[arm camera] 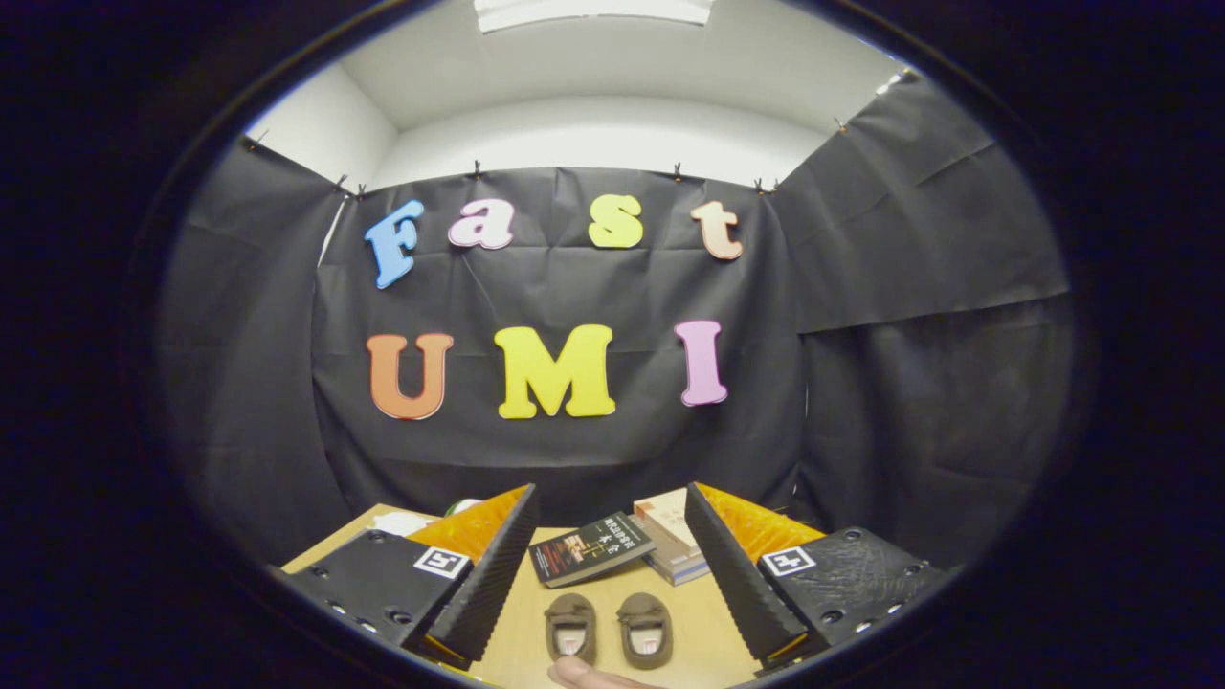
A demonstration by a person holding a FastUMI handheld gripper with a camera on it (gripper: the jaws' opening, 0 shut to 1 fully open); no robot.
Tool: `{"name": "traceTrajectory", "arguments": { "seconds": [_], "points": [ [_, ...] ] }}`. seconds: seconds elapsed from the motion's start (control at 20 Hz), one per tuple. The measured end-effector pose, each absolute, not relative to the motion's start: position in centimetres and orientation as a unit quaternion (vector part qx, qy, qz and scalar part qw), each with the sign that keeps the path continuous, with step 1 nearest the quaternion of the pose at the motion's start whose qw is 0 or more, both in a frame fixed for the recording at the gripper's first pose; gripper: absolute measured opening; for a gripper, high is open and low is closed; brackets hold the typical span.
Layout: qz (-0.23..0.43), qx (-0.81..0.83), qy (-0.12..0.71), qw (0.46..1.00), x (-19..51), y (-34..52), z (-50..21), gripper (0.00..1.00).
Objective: Open the storage box then place both shoes into the box .Put the left shoe in first, then the right shoe, with the right side of both shoes facing outward in a uniform manner.
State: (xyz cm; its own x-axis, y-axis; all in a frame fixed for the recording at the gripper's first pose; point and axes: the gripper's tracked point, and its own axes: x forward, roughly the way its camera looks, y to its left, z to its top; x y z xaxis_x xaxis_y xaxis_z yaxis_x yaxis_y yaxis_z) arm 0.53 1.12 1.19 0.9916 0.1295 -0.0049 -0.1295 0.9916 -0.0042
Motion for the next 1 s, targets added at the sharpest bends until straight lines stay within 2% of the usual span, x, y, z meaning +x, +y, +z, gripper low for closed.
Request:
{"name": "traceTrajectory", "arguments": {
  "seconds": [0.45,0.7,1.0],
  "points": [
    [0.072,-0.013,0.045,0.996,0.9,2.0,-1.3,0.95],
    [0.125,-0.01,0.078,0.989,2.0,7.5,-3.7,0.95],
    [0.174,0.02,0.167,0.97,5.1,14.5,-10.0,0.95]
  ]
}}
